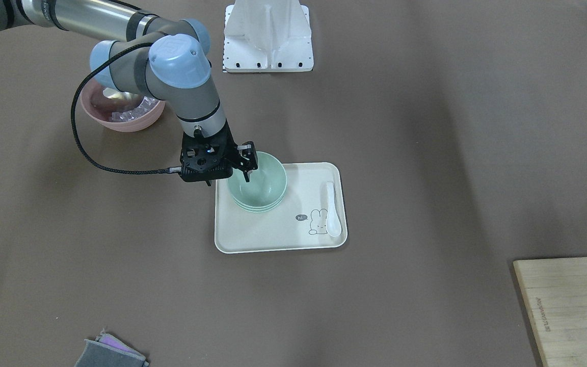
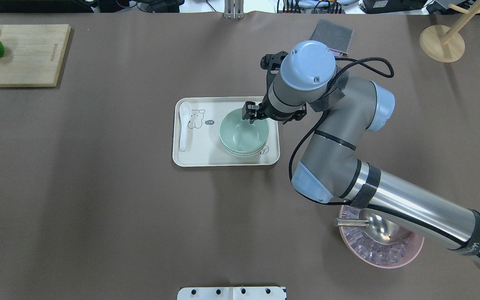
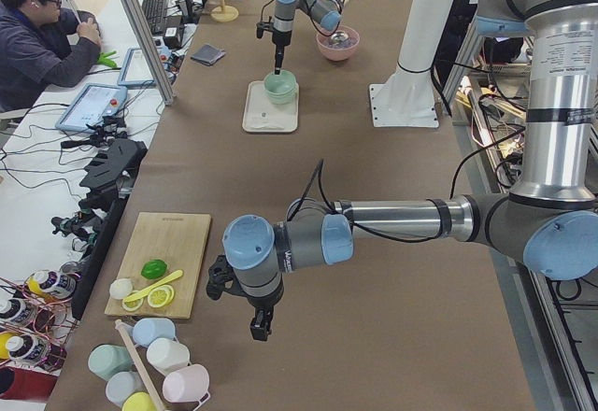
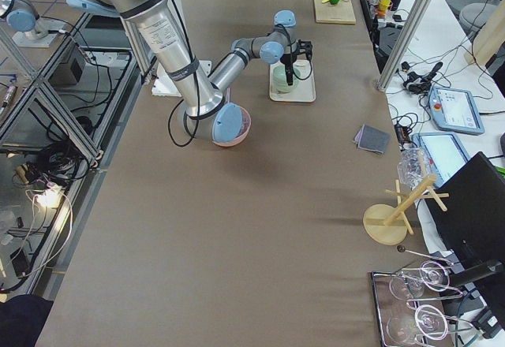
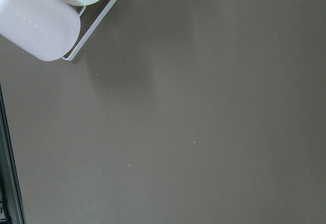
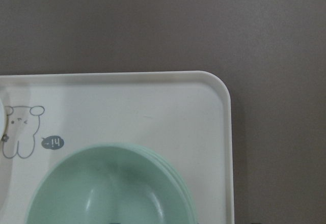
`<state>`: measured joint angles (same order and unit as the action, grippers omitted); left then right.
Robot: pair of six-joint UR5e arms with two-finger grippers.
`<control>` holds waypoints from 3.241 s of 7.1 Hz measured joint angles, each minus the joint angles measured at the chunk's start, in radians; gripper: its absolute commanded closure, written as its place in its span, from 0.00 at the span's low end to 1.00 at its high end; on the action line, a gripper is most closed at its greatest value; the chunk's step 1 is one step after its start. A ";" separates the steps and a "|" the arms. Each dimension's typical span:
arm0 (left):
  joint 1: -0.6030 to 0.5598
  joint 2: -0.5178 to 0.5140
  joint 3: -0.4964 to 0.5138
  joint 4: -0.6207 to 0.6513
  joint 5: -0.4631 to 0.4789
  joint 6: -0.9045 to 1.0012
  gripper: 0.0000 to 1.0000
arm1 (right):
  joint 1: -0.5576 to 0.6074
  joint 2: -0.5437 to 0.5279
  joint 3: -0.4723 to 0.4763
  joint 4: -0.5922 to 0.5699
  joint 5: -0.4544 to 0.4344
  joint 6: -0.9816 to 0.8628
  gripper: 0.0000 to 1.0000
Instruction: Stack green bowls together
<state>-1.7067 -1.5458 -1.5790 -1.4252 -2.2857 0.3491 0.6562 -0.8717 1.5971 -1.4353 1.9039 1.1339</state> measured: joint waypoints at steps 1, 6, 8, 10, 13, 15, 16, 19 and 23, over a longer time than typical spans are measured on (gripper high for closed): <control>0.000 0.006 -0.004 -0.002 -0.003 -0.004 0.01 | 0.040 -0.011 0.002 -0.005 0.034 -0.013 0.00; 0.086 0.027 -0.086 -0.171 -0.009 -0.402 0.01 | 0.317 -0.301 0.153 -0.008 0.240 -0.390 0.00; 0.117 0.031 -0.091 -0.209 -0.010 -0.439 0.01 | 0.481 -0.495 0.179 0.002 0.306 -0.687 0.00; 0.121 0.036 -0.091 -0.214 -0.011 -0.440 0.01 | 0.631 -0.733 0.199 0.009 0.308 -0.919 0.00; 0.122 0.041 -0.092 -0.215 -0.011 -0.440 0.01 | 0.780 -0.897 0.174 -0.030 0.267 -0.991 0.00; 0.122 0.042 -0.092 -0.214 -0.011 -0.440 0.01 | 0.833 -0.892 0.185 -0.113 0.271 -1.033 0.00; 0.122 0.042 -0.092 -0.213 -0.011 -0.439 0.01 | 0.850 -0.862 0.197 -0.190 0.275 -1.057 0.00; 0.122 0.042 -0.093 -0.208 -0.015 -0.436 0.01 | 0.869 -0.843 0.247 -0.292 0.288 -1.097 0.00; 0.122 0.060 -0.109 -0.212 -0.021 -0.435 0.01 | 0.869 -0.843 0.250 -0.295 0.341 -1.100 0.00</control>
<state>-1.5848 -1.4860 -1.6876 -1.6369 -2.3066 -0.0860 1.5248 -1.7150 1.8469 -1.7304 2.2452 0.0340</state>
